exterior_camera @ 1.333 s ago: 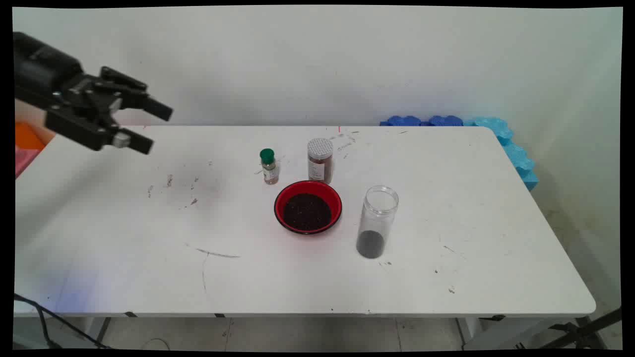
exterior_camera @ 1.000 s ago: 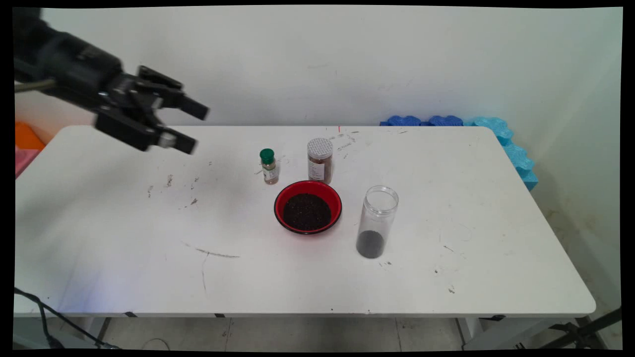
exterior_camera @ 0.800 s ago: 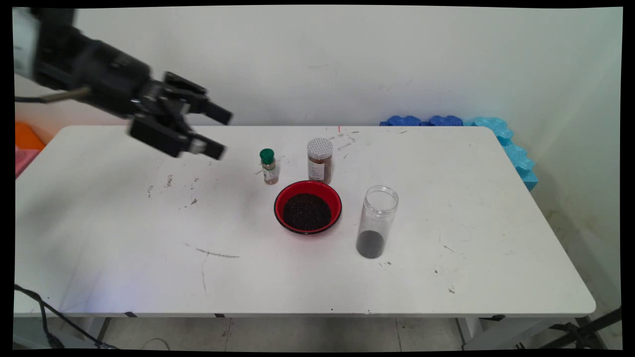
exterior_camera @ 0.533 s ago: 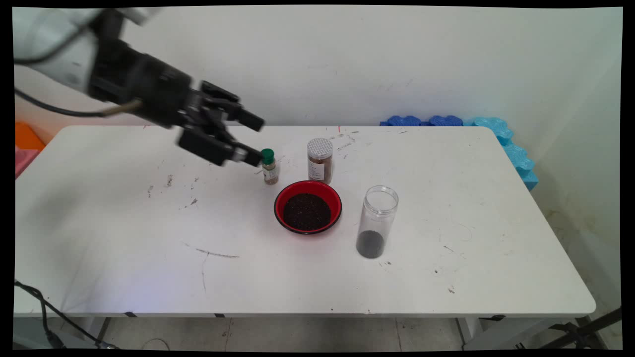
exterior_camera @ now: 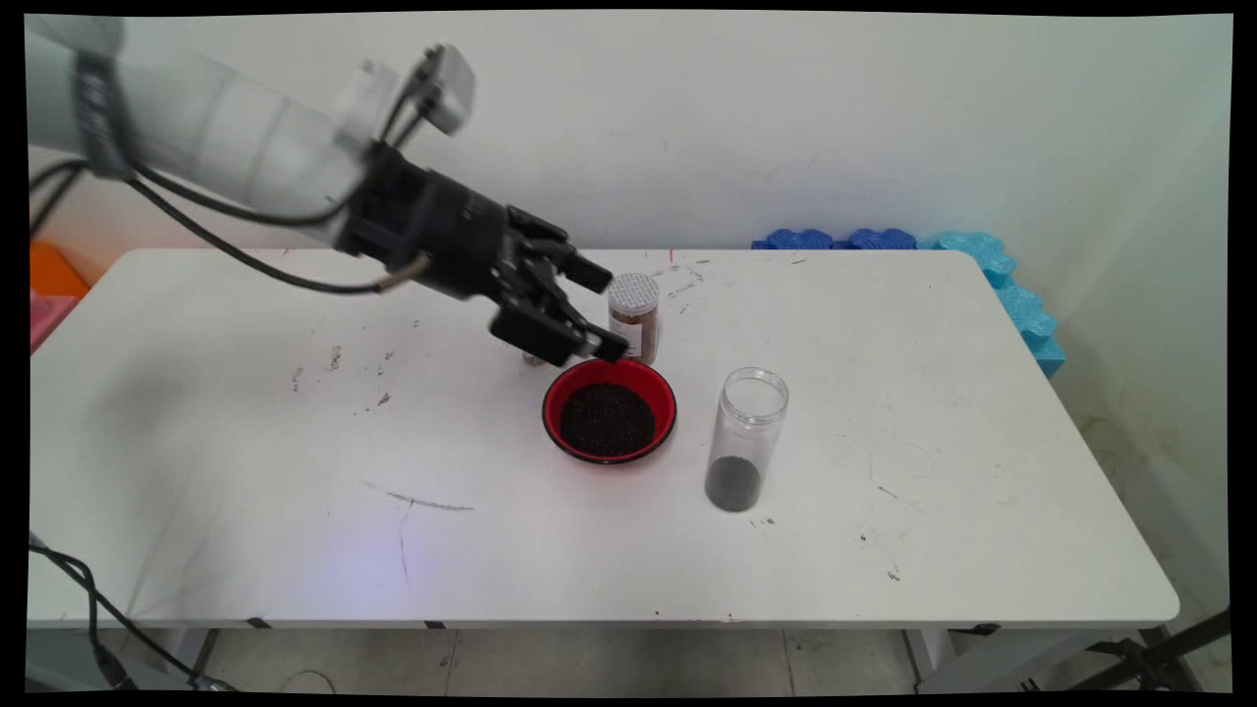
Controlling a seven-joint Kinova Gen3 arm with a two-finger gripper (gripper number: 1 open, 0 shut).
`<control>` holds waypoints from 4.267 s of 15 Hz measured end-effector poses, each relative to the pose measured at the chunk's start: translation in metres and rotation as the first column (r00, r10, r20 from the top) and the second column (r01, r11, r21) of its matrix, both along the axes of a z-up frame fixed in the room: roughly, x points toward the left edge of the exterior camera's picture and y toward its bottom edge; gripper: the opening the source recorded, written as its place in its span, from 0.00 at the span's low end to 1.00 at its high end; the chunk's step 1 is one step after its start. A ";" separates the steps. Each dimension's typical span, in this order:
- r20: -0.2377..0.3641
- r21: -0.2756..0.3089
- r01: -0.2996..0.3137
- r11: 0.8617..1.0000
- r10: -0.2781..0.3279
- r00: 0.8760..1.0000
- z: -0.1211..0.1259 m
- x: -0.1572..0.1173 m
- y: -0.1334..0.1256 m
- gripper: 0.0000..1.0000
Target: Pick up the black seasoning powder from the table, then pour the black seasoning powder in the red bowl
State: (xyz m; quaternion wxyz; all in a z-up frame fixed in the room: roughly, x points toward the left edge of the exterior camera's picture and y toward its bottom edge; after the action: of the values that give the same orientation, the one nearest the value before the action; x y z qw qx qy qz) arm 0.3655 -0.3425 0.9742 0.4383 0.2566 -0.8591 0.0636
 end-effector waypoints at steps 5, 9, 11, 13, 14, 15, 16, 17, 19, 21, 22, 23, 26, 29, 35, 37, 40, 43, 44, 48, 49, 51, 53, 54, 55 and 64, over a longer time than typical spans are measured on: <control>-0.001 0.000 -0.009 1.000 0.009 1.000 -0.031 -0.016 -0.005 1.00; -0.005 -0.002 -0.016 1.000 0.016 1.000 -0.049 -0.024 -0.007 1.00; -0.004 -0.023 -0.011 1.000 0.011 1.000 -0.060 -0.030 -0.008 1.00; 0.001 -0.047 -0.001 0.999 0.001 1.000 -0.068 -0.034 -0.009 1.00; 0.005 -0.059 0.004 0.998 -0.003 1.000 -0.072 -0.035 -0.010 1.00; 0.007 -0.066 0.006 0.998 -0.006 1.000 -0.075 -0.036 -0.010 1.00; 0.010 -0.073 0.010 0.997 -0.009 1.000 -0.080 -0.037 -0.009 1.00; 0.012 -0.077 0.013 0.997 -0.012 1.000 -0.083 -0.038 -0.009 1.00; 0.016 -0.089 0.024 0.996 -0.023 1.000 -0.089 -0.041 -0.007 1.00; 0.017 -0.103 0.032 0.994 -0.030 0.999 -0.095 -0.045 -0.007 1.00; 0.016 -0.107 0.030 0.994 -0.028 0.999 -0.098 -0.048 -0.007 1.00; 0.016 -0.110 0.025 0.994 -0.024 1.000 -0.101 -0.050 -0.008 1.00; 0.011 -0.112 0.015 0.994 -0.014 1.000 -0.107 -0.054 -0.011 1.00; -0.002 -0.116 0.008 0.993 -0.008 1.000 -0.113 -0.062 -0.015 1.00; -0.018 -0.117 -0.001 0.993 -0.001 1.000 -0.123 -0.077 -0.024 1.00; -0.020 -0.115 -0.002 0.993 -0.001 1.000 -0.126 -0.080 -0.025 1.00; -0.026 -0.113 0.001 0.994 -0.004 1.000 -0.130 -0.089 -0.028 1.00; -0.029 -0.110 0.002 0.994 -0.005 1.000 -0.133 -0.095 -0.030 1.00; -0.029 -0.109 0.002 0.994 -0.005 1.000 -0.134 -0.096 -0.030 1.00; -0.025 -0.103 0.003 0.995 -0.006 1.000 -0.138 -0.103 -0.032 1.00; -0.024 -0.102 0.004 0.995 -0.006 1.000 -0.139 -0.104 -0.032 1.00; -0.022 -0.101 0.006 0.995 -0.008 1.000 -0.141 -0.107 -0.033 1.00; -0.020 -0.102 0.007 0.995 -0.009 1.000 -0.144 -0.109 -0.034 1.00; -0.019 -0.103 0.008 0.995 -0.010 1.000 -0.144 -0.111 -0.035 1.00; -0.019 -0.105 0.008 0.994 -0.010 1.000 -0.145 -0.112 -0.036 1.00; -0.015 -0.110 0.015 0.994 -0.016 1.000 -0.151 -0.118 -0.037 0.00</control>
State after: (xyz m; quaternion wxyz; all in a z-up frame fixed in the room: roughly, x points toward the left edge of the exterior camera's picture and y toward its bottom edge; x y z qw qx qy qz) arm 0.2479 -0.3794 0.8231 0.4592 0.2260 -0.8527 0.1052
